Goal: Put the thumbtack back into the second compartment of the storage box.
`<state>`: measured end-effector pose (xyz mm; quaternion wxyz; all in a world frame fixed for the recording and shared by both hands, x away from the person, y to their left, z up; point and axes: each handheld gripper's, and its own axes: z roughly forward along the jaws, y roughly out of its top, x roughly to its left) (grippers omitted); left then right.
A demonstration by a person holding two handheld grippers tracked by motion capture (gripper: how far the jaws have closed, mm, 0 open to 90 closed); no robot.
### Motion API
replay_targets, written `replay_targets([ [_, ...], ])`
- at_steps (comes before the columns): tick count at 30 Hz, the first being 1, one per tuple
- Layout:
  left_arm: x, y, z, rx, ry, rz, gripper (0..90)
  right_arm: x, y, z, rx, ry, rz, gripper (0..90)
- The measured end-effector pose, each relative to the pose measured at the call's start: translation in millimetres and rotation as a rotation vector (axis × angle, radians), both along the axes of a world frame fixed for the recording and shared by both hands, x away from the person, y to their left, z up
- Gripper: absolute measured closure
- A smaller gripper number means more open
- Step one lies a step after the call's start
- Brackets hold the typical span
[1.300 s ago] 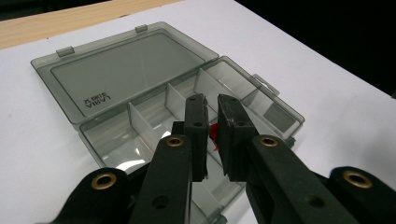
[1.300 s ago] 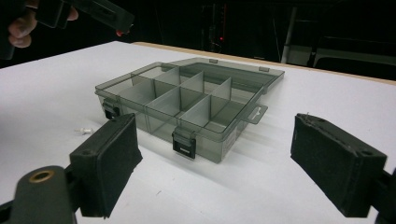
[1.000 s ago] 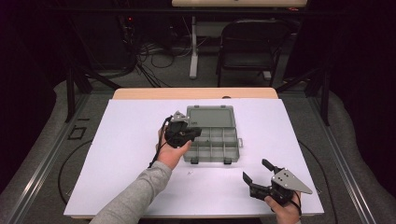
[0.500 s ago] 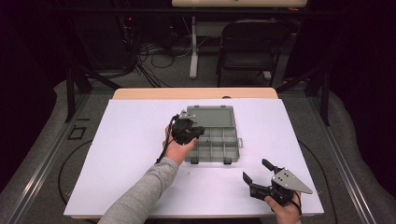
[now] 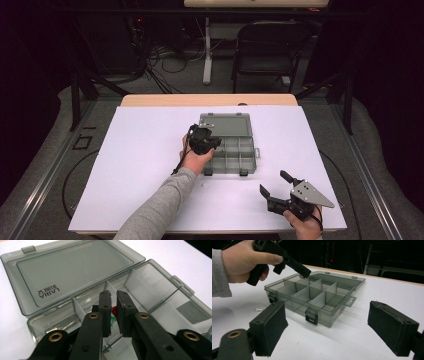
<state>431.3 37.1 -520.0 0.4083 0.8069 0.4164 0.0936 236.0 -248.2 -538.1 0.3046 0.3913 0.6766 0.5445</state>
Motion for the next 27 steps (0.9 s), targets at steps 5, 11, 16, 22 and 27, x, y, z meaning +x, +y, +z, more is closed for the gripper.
replay_targets([
  [5, 2.1, -3.1, -3.3, 0.009, 0.021, 0.0, 82.5, 0.2, -0.1, 0.0, -0.002, 0.001, 0.0, 14.6],
  [11, 3.7, -4.6, -6.1, 0.025, 0.038, -0.004, 82.3, 0.4, -0.1, -0.1, 0.001, 0.0, 0.002, 14.6],
  [16, 4.1, -5.1, -7.5, 0.038, 0.047, -0.009, 82.2, 0.3, -0.1, -0.1, 0.0, 0.001, 0.003, 14.6],
  [22, 4.5, -5.5, -8.8, 0.041, 0.056, -0.008, 78.5, 0.5, -0.3, -0.1, 0.001, 0.003, 0.003, 14.6],
  [27, 2.6, -4.9, -5.7, 0.036, 0.061, -0.012, 67.1, 0.6, -0.2, -0.3, 0.003, 0.002, 0.003, 14.6],
])
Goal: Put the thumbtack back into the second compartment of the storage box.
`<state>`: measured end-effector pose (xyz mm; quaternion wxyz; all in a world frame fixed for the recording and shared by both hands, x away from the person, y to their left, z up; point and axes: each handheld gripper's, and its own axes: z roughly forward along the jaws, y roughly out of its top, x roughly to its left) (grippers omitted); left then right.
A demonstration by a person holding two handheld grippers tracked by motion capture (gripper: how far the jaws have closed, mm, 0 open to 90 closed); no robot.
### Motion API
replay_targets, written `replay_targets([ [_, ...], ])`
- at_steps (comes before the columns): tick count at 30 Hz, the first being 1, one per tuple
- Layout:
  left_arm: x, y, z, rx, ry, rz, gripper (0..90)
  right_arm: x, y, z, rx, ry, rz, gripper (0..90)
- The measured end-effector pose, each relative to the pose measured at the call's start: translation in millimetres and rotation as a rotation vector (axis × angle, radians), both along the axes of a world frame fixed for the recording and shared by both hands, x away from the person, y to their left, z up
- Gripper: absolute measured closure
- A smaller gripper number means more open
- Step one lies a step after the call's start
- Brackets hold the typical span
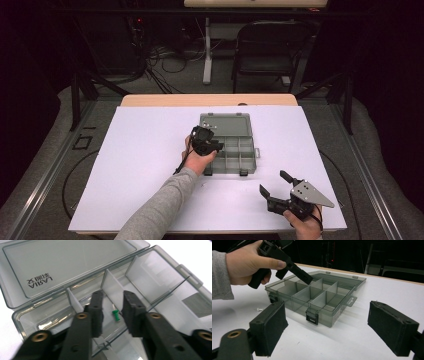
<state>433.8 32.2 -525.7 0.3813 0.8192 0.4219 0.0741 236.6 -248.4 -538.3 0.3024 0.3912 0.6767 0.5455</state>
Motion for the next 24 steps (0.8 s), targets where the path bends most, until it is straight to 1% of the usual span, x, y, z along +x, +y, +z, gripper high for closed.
replay_targets([
  [2, -1.8, 0.2, 2.6, -0.006, -0.008, 0.002, 61.8, -0.2, -0.1, 0.0, 0.0, 0.003, -0.001, 14.6],
  [6, -5.7, 2.1, 8.4, -0.015, -0.003, -0.008, 51.7, -0.2, -0.3, 0.0, 0.0, 0.002, 0.0, 14.6],
  [9, -9.6, 3.5, 14.0, -0.014, -0.007, -0.015, 46.5, -0.2, -0.3, 0.1, -0.001, 0.004, -0.001, 14.6],
  [10, -11.0, 4.0, 15.5, -0.015, -0.014, -0.013, 45.0, -0.1, -0.3, 0.0, 0.0, 0.004, -0.001, 14.6],
  [16, -18.9, 8.7, 22.1, -0.008, -0.01, -0.034, 39.1, 0.0, -0.3, -0.2, 0.004, 0.006, -0.003, 14.6],
  [21, -26.4, 17.7, 24.5, -0.001, -0.009, -0.045, 35.9, 0.1, -0.4, -0.3, 0.007, 0.006, -0.003, 14.6],
  [24, -31.2, 24.8, 24.6, -0.009, -0.005, -0.044, 35.1, 0.1, -0.3, -0.3, 0.007, 0.008, -0.003, 14.6],
])
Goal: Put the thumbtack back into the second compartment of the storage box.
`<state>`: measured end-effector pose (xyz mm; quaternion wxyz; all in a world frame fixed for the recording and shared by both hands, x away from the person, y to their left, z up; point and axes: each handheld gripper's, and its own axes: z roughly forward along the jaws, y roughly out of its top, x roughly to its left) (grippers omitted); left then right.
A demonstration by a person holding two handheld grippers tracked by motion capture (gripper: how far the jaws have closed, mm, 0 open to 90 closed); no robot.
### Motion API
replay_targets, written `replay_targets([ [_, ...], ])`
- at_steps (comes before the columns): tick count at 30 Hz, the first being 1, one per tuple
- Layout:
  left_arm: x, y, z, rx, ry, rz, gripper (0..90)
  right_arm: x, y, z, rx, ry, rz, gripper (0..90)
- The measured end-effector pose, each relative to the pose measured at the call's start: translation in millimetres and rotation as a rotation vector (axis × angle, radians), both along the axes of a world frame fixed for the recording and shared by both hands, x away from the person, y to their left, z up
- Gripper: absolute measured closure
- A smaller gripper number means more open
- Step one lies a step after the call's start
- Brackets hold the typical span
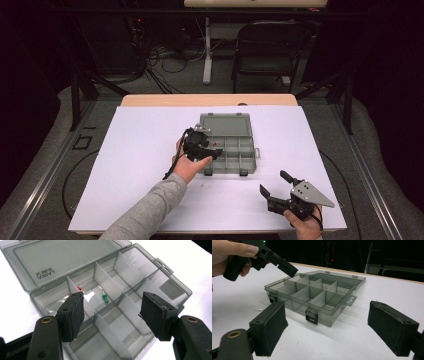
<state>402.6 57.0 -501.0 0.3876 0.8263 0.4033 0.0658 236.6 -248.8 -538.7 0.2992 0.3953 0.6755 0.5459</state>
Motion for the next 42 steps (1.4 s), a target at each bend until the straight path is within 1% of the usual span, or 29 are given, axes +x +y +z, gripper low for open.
replay_targets([
  [2, -3.0, 4.8, -0.4, -0.009, 0.003, 0.001, 34.9, 0.1, 0.1, -0.1, -0.002, 0.001, 0.0, 14.6],
  [6, -11.1, 12.1, -1.4, -0.005, -0.001, -0.006, 34.7, 0.2, 0.5, -0.2, -0.005, 0.0, 0.001, 14.6],
  [16, -39.4, 26.3, -5.3, -0.002, -0.033, -0.04, 34.7, 0.3, 0.6, -0.5, -0.007, -0.002, 0.0, 14.7],
  [18, -45.4, 28.4, -7.2, -0.01, -0.041, -0.041, 34.7, 0.3, 0.7, -0.5, -0.007, -0.002, 0.0, 14.7],
  [19, -47.9, 29.9, -8.0, -0.003, -0.044, -0.048, 34.7, 0.3, 0.7, -0.5, -0.008, -0.001, 0.0, 14.7],
  [21, -52.6, 32.7, -10.1, -0.004, -0.048, -0.048, 34.7, 0.5, 0.6, -0.6, -0.011, -0.001, 0.0, 14.7],
  [24, -58.9, 37.4, -13.0, -0.021, -0.044, -0.045, 34.7, 0.4, 1.1, -0.7, -0.009, 0.001, 0.0, 14.7],
  [27, -65.1, 41.7, -16.5, -0.031, -0.048, -0.047, 34.7, 0.3, 1.2, -0.8, -0.011, 0.001, 0.0, 14.7],
  [30, -71.1, 44.5, -21.1, -0.027, -0.053, -0.049, 35.0, 0.4, 1.3, -0.8, -0.012, 0.001, 0.001, 14.7],
  [37, -78.1, 47.5, -27.1, -0.024, -0.045, -0.058, 40.7, 0.2, 1.6, -0.6, -0.012, 0.0, 0.004, 14.7],
  [39, -79.4, 47.3, -27.9, -0.03, -0.054, -0.066, 43.4, 0.2, 1.6, -0.5, -0.012, -0.002, 0.004, 14.7],
  [42, -80.5, 46.9, -30.0, -0.031, -0.054, -0.066, 47.3, 0.3, 1.4, -0.7, -0.01, -0.001, 0.003, 14.7],
])
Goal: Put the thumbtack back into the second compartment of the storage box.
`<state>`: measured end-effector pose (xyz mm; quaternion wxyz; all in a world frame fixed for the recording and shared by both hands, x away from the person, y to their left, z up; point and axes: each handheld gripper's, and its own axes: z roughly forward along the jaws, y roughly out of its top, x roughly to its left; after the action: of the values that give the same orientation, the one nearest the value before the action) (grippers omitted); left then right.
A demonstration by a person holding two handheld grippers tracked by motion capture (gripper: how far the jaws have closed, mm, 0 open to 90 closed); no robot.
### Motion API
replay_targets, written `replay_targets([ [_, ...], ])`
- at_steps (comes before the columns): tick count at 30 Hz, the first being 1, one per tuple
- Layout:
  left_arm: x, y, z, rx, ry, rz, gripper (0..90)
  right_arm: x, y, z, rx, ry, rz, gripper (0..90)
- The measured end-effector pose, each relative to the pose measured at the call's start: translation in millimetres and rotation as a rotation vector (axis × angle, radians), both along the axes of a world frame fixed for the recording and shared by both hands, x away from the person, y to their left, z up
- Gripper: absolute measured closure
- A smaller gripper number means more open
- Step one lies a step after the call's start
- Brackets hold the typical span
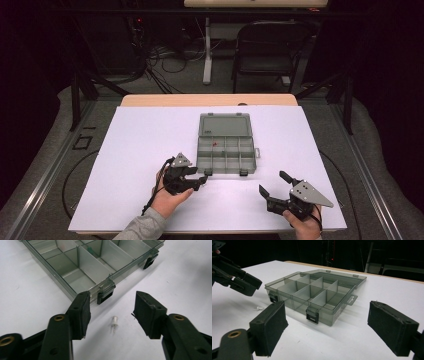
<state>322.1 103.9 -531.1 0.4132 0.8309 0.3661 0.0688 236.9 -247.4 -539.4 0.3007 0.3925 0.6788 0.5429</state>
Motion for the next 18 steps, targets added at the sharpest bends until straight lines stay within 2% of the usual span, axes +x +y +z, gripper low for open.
replay_targets([
  [3, 0.0, -0.2, -3.1, 0.001, 0.004, -0.004, 51.9, -0.3, -0.2, 0.3, 0.0, -0.001, 0.0, 14.7],
  [7, -0.1, -0.9, -6.5, 0.001, 0.033, -0.007, 58.2, -0.4, -0.3, 0.4, 0.003, 0.0, 0.0, 14.7],
  [11, -1.9, -3.7, -10.5, 0.007, 0.045, -0.023, 63.4, -0.3, 0.2, 0.4, 0.001, -0.002, 0.005, 14.7],
  [18, -2.4, -8.3, -16.9, 0.037, 0.054, -0.045, 70.2, -0.5, -0.1, 0.6, 0.001, -0.001, 0.004, 14.7],
])
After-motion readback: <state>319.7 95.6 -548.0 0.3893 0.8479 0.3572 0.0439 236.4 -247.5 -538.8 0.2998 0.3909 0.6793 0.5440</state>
